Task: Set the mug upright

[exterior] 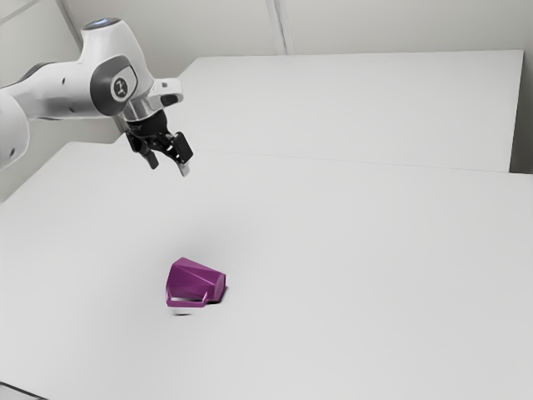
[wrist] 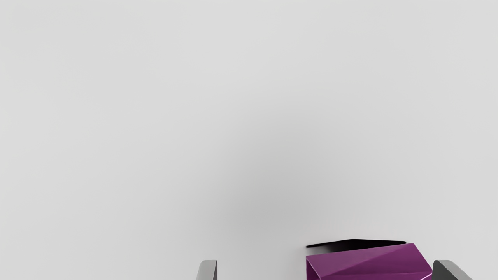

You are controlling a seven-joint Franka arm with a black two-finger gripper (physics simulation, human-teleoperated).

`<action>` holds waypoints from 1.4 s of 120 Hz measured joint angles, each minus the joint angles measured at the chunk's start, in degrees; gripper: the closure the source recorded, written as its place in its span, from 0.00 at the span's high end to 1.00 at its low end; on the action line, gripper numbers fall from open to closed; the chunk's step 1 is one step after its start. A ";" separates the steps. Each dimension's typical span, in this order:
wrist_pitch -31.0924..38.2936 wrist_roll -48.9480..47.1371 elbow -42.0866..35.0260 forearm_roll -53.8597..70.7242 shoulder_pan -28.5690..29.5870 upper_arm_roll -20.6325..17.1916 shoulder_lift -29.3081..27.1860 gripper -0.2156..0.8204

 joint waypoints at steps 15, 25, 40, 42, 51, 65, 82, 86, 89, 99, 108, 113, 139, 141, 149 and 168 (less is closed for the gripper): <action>0.99 0.20 -4.24 -0.04 -0.27 0.42 -2.92 0.79; 1.43 0.83 -8.37 -3.51 -1.03 2.07 -4.02 0.79; 2.22 2.61 -17.22 -9.28 -1.67 4.32 -6.72 0.79; 2.32 2.96 -18.40 -10.26 -1.79 4.75 -6.92 0.79; 2.70 4.76 -21.40 -14.21 -1.22 6.13 -6.31 0.79; 2.98 8.35 -22.10 -19.48 0.04 8.42 -3.31 0.79; 1.68 13.53 -21.44 -27.81 0.70 11.09 -0.06 0.79; 1.11 14.71 -21.20 -30.05 0.60 11.64 0.85 0.79; 0.70 15.55 -21.07 -31.71 0.52 11.98 1.51 0.79; -0.98 18.12 -20.87 -36.78 0.70 12.62 3.24 0.79; -2.83 20.14 -20.95 -40.28 1.27 13.20 3.96 0.79; -3.73 21.15 -21.30 -41.89 1.60 13.57 4.33 0.79; -6.46 24.31 -24.64 -47.00 1.94 14.57 4.83 0.79; -6.58 24.38 -24.84 -47.19 1.95 14.60 4.82 0.79; -7.00 24.51 -25.62 -47.87 1.94 14.65 4.72 0.79; -7.43 24.27 -26.62 -49.40 1.74 14.68 4.40 0.79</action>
